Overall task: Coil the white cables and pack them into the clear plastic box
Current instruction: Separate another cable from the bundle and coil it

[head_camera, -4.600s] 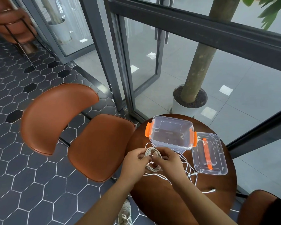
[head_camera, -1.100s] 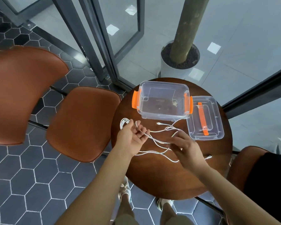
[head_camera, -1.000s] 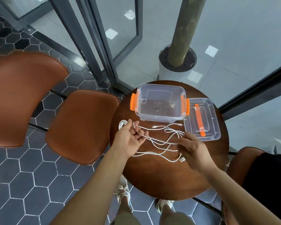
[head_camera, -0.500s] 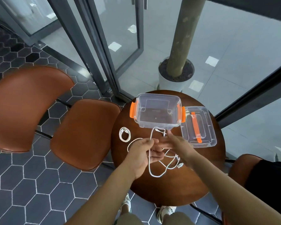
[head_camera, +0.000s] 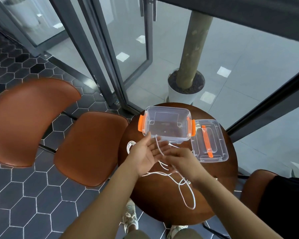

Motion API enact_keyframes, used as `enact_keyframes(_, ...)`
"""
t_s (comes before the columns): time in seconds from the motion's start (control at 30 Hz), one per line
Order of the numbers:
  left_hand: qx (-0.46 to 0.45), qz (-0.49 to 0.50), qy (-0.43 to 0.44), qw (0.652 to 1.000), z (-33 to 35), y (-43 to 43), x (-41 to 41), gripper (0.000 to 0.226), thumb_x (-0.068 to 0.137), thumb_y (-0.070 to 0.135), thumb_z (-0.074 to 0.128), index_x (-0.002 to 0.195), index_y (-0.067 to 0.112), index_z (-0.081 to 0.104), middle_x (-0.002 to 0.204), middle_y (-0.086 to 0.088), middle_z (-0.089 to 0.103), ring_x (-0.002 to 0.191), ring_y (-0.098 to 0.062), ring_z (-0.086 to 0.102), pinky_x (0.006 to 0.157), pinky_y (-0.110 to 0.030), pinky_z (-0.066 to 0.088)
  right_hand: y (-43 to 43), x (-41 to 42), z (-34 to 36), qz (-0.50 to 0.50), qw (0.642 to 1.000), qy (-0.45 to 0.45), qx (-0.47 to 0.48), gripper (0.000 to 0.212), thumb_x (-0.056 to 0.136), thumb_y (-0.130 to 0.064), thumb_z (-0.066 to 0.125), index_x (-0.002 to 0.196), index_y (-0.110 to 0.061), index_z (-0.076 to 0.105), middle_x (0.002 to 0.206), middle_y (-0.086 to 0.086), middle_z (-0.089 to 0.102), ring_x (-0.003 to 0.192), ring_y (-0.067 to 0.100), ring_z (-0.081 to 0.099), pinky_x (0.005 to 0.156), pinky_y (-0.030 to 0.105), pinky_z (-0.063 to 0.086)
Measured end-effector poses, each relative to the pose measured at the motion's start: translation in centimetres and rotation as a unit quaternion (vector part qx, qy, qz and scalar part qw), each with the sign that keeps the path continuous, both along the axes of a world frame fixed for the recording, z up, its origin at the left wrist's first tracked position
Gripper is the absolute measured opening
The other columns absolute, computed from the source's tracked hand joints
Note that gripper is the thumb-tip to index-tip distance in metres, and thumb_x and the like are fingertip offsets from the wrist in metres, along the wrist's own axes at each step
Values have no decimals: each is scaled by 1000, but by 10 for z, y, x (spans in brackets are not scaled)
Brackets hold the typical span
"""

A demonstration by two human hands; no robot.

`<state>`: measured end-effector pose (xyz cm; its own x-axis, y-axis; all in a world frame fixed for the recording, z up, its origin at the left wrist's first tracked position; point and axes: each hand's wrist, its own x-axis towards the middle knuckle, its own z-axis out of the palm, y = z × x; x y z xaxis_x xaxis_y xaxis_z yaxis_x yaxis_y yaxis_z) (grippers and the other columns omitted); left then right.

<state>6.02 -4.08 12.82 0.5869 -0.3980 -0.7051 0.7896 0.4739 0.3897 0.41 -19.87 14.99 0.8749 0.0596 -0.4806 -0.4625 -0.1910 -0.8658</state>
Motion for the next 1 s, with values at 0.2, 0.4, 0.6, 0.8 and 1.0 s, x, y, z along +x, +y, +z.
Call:
enact_keyframes(0.2, 52, 57, -22, 997, 3, 5, 14, 29, 106, 22, 49, 121, 4, 64, 64, -2, 65, 56, -14, 67, 57, -31, 60, -6, -16, -24, 104, 977, -18, -185, 13, 90, -33, 69, 96, -28, 79, 64, -13, 63, 61, 5, 57, 70, 28, 47)
enact_keyframes(0.4, 117, 6, -65, 991, -2, 17, 11, 33, 107, 33, 45, 118, 11, 67, 58, 2, 48, 51, -11, 51, 67, -33, 54, -10, -8, -51, 219, 930, -24, -295, 18, 93, -31, 67, 106, -28, 78, 107, -7, 77, 102, 14, 69, 87, 27, 49)
enact_keyframes(0.6, 108, 13, -87, 990, -4, 27, -7, 39, 109, 34, 37, 116, 11, 68, 66, -4, 59, 63, -18, 69, 72, -39, 61, -16, -12, -65, 329, 892, 14, -309, 19, 91, -34, 71, 107, -29, 78, 108, -8, 77, 103, 13, 69, 93, 30, 53)
enact_keyframes(0.8, 94, -4, -91, 991, -2, 30, -17, 39, 109, 32, 38, 110, 6, 67, 67, -4, 60, 54, -15, 63, 62, -32, 55, -13, -8, -68, 359, 866, 4, -349, 17, 91, -36, 67, 103, -31, 79, 102, -5, 78, 98, 17, 70, 88, 35, 56)
enact_keyframes(1.0, 105, -253, -179, 945, 15, 41, -29, 38, 103, 32, 46, 102, 5, 73, 66, -13, 68, 48, -23, 62, 52, -30, 53, -14, 31, -46, 255, 916, 68, -301, 32, 95, -39, 65, 94, -8, 71, 81, 9, 72, 59, 23, 64, 58, 33, 54)
